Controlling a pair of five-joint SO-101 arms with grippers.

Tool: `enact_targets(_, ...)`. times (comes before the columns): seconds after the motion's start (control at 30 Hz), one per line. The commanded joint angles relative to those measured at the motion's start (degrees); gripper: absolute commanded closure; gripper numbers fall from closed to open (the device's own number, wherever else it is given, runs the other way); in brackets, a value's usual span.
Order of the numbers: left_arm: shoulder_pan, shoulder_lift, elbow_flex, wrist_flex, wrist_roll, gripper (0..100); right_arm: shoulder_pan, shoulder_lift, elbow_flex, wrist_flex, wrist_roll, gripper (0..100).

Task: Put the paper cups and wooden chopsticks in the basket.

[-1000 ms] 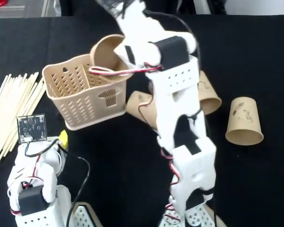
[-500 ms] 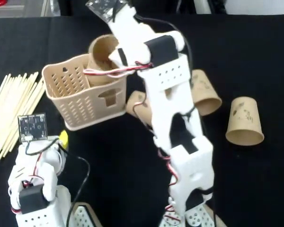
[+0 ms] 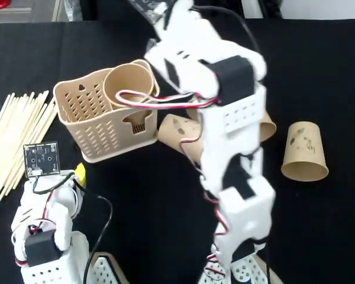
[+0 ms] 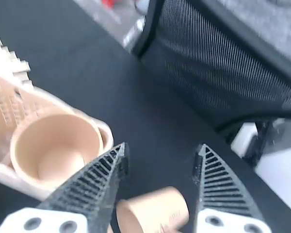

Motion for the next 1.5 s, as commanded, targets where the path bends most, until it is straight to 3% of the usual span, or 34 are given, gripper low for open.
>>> enact_targets(0.0, -0.1, -0.2, 0.0, -0.9, 0.2, 77, 1.8, -15.6, 24.6, 1.9, 9.1, 77.6)
enact_targets(0.13, -0.1, -0.2, 0.0, -0.8, 0.2, 77, 2.9, -34.7, 52.6, 0.6, 23.8, 77.6)
enact_targets(0.2, -0.1, -0.2, 0.0, -0.8, 0.2, 77, 5.5, -43.9, 64.8, -3.3, 27.3, 77.6)
enact_targets(0.43, -0.1, -0.2, 0.0, -0.6, 0.2, 77, 25.1, -67.5, 102.4, -19.9, 45.9, 77.6)
enact_targets(0.57, -0.1, -0.2, 0.0, -0.6, 0.2, 77, 34.5, -74.5, 125.8, -36.5, 57.4, 77.6)
enact_targets(0.83, -0.1, -0.2, 0.0, -0.6, 0.2, 77, 35.9, -81.6, 160.6, -81.5, 58.2, 77.3)
enact_targets(0.9, -0.1, -0.2, 0.0, -0.7, 0.2, 77, 35.2, -80.3, 163.7, -87.5, 58.2, 77.3)
enact_targets(1.0, -0.1, -0.2, 0.0, -0.8, 0.2, 77, 34.5, -75.9, 162.7, -88.6, 57.1, 77.3)
enact_targets(1.47, -0.1, -0.2, 0.0, -0.6, 0.2, 77, 34.6, -32.5, 133.8, -98.8, 48.4, 78.1)
